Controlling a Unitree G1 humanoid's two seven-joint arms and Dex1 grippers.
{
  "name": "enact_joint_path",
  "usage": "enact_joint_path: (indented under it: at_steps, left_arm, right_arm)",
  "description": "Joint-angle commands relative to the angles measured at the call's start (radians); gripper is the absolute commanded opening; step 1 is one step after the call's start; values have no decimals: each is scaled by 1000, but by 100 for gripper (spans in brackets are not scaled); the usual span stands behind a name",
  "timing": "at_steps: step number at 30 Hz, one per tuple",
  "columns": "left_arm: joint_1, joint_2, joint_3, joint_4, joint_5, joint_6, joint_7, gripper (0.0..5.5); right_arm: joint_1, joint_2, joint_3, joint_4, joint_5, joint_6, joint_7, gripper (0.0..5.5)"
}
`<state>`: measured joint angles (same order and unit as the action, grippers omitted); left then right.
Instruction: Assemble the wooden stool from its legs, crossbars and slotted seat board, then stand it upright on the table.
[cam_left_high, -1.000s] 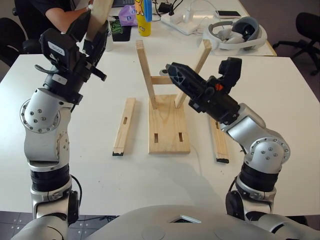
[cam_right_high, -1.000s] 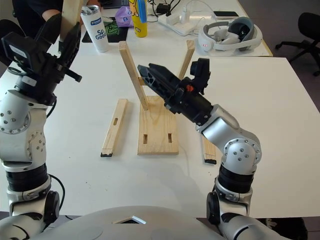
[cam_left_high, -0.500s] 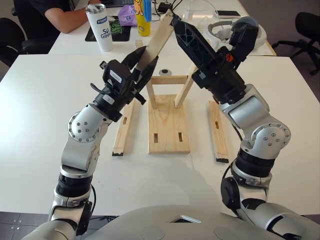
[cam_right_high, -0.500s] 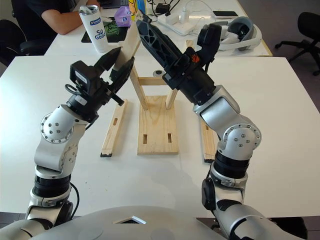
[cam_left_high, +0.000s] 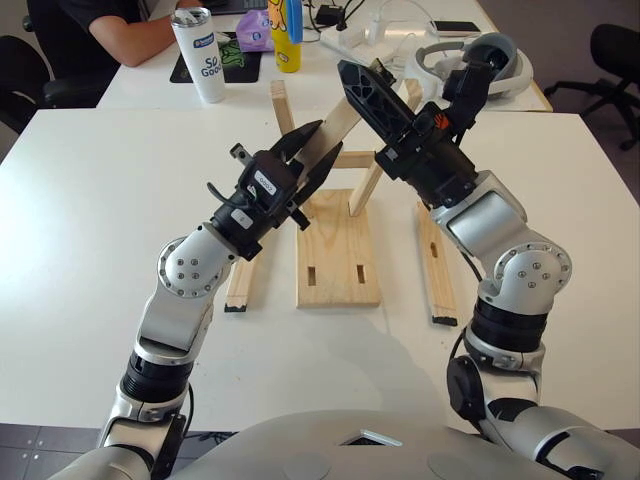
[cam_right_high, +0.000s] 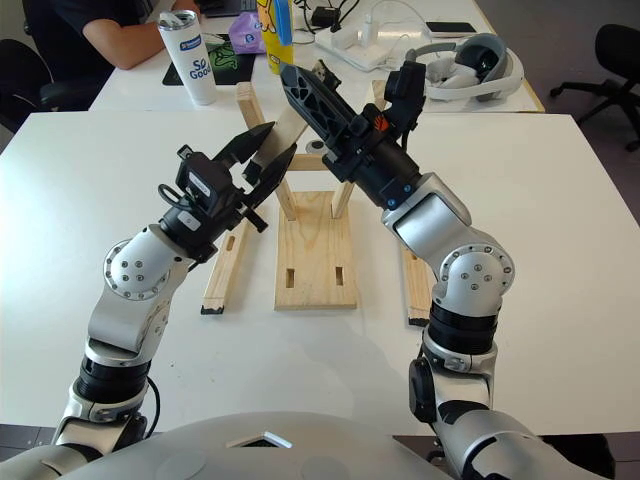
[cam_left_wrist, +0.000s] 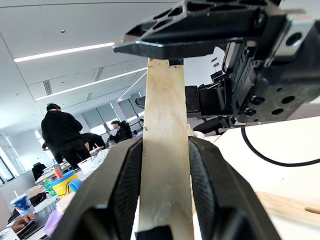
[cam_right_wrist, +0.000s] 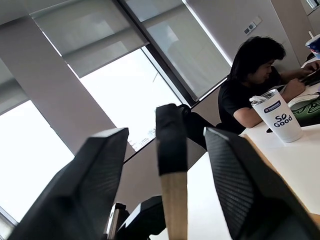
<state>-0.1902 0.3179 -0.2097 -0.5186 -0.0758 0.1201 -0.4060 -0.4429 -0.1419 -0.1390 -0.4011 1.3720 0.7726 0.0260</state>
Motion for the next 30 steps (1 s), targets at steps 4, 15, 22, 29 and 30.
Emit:
enact_joint_path:
  at_steps: [4, 15, 22, 29, 30]
  left_arm:
    - [2, -5, 48, 14, -24, 13, 3, 135]
    - [10, -8, 37, 18, -38, 37, -12, 135]
    - [6, -6, 28, 22, -27, 46, -9, 135]
    - [1, 2, 41, 34, -32, 53, -11, 164]
    - [1, 4, 42, 30, -41, 51, -19, 176]
  right_arm:
    - [11, -21, -4, -7, 35, 1, 0, 162]
    - [18, -24, 5, -10, 40, -11, 7, 44]
    - [25, -18, 7, -4, 32, -20, 8, 44]
    - [30, -36, 13, 6, -9, -20, 35, 44]
    - [33, -38, 15, 6, -22, -22, 38, 44]
